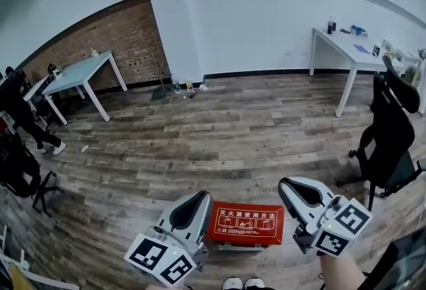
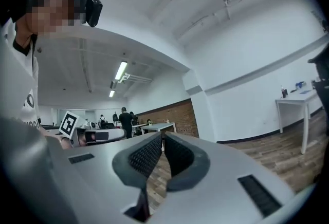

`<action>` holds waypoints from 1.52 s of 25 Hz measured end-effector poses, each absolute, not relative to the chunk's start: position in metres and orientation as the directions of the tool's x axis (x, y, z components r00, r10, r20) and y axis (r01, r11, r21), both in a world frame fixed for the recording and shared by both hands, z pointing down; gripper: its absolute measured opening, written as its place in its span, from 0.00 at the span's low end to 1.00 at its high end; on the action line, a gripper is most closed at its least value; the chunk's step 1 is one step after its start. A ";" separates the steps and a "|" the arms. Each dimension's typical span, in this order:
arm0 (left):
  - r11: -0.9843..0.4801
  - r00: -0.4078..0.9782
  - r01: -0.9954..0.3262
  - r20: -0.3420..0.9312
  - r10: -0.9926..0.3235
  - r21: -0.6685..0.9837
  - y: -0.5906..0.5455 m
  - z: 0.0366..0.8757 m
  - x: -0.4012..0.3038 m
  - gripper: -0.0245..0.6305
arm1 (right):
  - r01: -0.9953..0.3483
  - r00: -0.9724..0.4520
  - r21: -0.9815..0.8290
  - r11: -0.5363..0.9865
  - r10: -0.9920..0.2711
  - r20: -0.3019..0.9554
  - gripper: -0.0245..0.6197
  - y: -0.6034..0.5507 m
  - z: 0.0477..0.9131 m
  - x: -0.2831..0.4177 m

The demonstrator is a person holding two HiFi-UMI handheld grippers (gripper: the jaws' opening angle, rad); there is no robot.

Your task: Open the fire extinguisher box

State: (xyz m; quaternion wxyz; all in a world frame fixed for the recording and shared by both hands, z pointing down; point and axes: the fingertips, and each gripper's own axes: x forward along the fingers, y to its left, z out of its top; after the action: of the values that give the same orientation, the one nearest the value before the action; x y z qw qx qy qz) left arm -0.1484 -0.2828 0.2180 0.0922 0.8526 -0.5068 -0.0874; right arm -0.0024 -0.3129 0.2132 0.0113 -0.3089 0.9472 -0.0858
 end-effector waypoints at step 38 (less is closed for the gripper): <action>-0.483 0.487 -0.859 -0.016 -0.873 0.171 -0.289 0.222 -0.149 0.07 | -0.594 -0.804 -0.134 0.793 -0.580 0.132 0.06 -0.322 0.236 -0.021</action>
State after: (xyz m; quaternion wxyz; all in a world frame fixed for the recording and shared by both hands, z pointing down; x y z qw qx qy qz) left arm -0.1488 -0.2894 0.2221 0.0702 0.8595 -0.5037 -0.0504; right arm -0.0209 -0.3225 0.2363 -0.0419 -0.3102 0.9460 -0.0845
